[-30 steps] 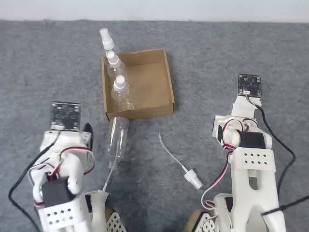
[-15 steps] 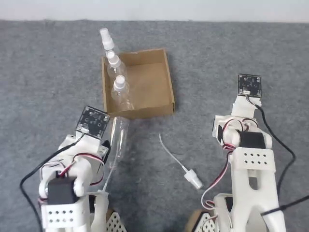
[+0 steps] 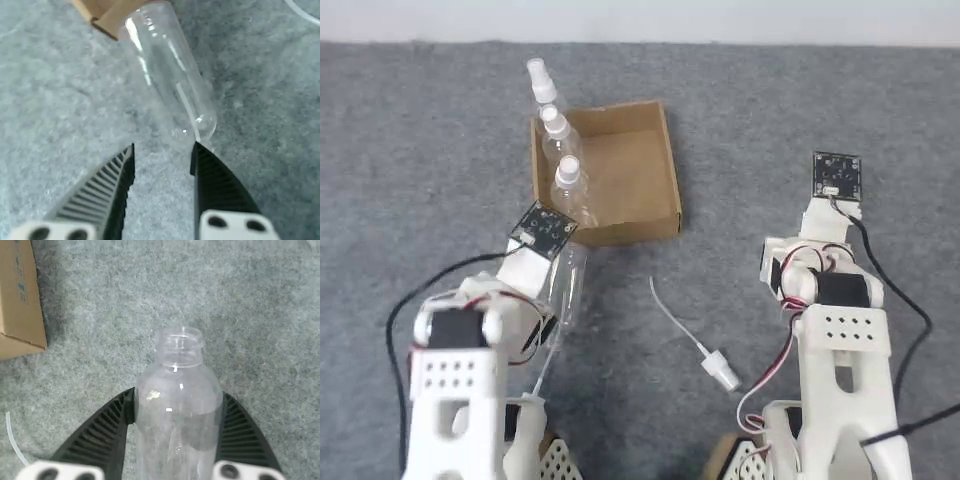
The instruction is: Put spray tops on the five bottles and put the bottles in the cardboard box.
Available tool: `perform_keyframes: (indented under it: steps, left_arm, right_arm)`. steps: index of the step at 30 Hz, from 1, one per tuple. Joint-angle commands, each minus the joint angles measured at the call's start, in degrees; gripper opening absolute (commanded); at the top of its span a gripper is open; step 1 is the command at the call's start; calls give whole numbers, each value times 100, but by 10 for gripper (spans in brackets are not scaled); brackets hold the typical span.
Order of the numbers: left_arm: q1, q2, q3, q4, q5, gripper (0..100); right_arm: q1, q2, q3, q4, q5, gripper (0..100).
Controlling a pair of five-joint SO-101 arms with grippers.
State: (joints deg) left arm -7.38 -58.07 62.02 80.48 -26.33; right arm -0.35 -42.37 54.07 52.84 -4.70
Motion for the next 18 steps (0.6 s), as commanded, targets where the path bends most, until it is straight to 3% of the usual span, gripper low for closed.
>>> perform_keyframes:
  steps: [1, 12, 18]
  left_arm:
    - [0, 897, -488, -9, -97, 170]
    - [0, 1073, -215, -88, -730, 172]
    - [-9, 1073, 233, -97, -1152, 255]
  right_arm:
    - [84, -215, 44, -286, -26, 175]
    - [84, -215, 62, -286, -26, 176]
    - [84, -215, 62, -286, -26, 176]
